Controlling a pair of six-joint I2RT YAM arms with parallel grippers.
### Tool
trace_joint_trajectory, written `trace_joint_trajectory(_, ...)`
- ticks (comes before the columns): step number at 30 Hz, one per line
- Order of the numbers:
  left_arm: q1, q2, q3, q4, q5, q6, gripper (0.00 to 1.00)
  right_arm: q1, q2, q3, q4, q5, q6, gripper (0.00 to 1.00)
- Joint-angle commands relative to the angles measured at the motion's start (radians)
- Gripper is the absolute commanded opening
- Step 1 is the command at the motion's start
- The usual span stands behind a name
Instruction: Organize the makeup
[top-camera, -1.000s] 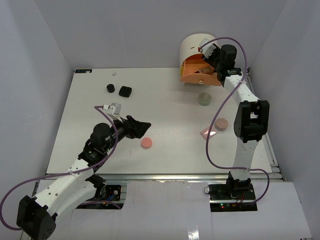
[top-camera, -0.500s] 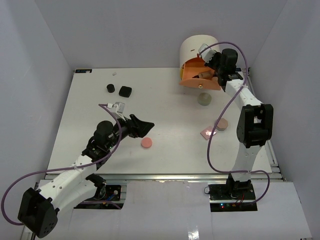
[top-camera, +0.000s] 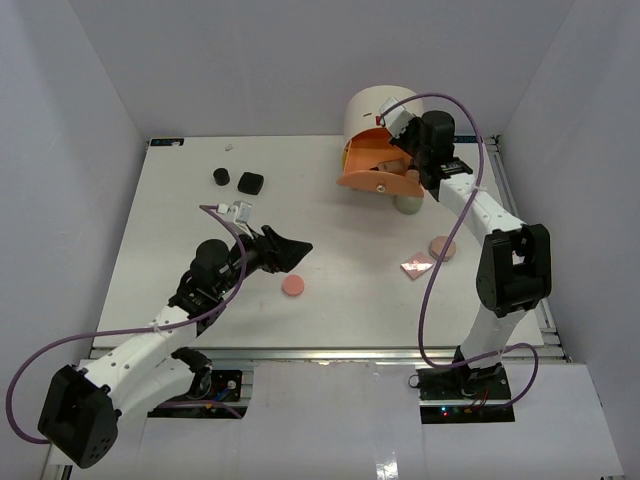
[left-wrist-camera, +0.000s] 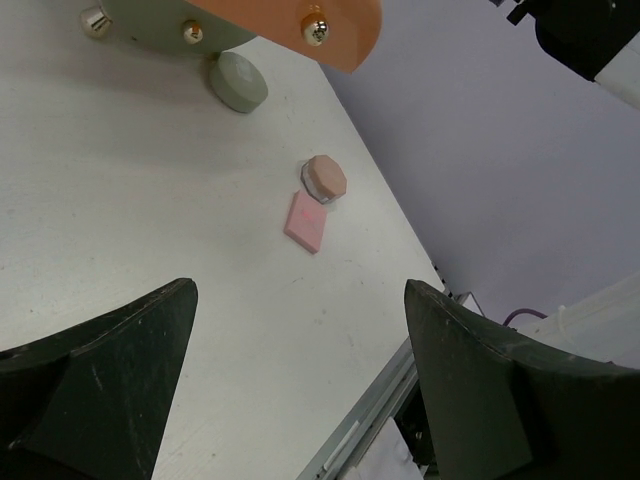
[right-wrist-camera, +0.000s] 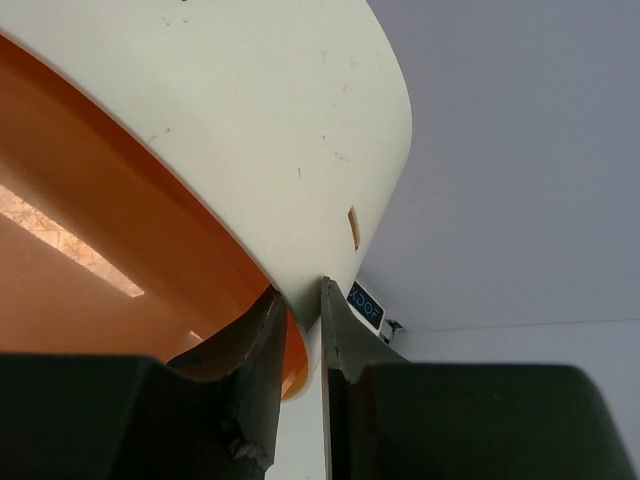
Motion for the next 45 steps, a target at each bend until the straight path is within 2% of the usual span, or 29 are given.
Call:
trace_joint_trajectory(1, -0.030, 0.090, 0.036, 0.093, -0.011, -0.018, 0.93, 0.103, -0.095, -0.010, 0.038, 0.062, 0.208, 0.08)
trace_joint_trajectory(7, -0.096, 0.317, 0.159, 0.152, -0.089, 0.028, 0.87, 0.175, -0.092, -0.001, -0.017, 0.139, 0.293, 0.08)
trace_joint_trajectory(14, -0.130, 0.569, 0.343, 0.156, -0.185, 0.134, 0.75, 0.193, -0.127, -0.024, -0.042, 0.132, 0.349, 0.08)
trace_joint_trajectory(22, -0.169, 0.709, 0.497, 0.139, -0.216, 0.197, 0.70, 0.193, -0.189, -0.024, -0.127, 0.020, 0.408, 0.41)
trace_joint_trajectory(25, -0.185, 0.751, 0.560, 0.124, -0.231, 0.205, 0.70, 0.194, -0.189, -0.020, -0.129, 0.016, 0.423, 0.39)
trace_joint_trajectory(32, -0.207, 0.903, 0.771, 0.059, -0.338, 0.209, 0.70, 0.193, -0.160, -0.010, -0.152, -0.005, 0.454, 0.29)
trace_joint_trajectory(41, -0.210, 0.957, 0.859, 0.080, -0.405, 0.199, 0.70, 0.163, -0.225, -0.038, -0.124, -0.032, 0.470, 0.32)
trace_joint_trajectory(45, -0.211, 0.987, 0.878, 0.085, -0.413, 0.205, 0.71, 0.097, -0.264, -0.052, -0.127, -0.087, 0.513, 0.34)
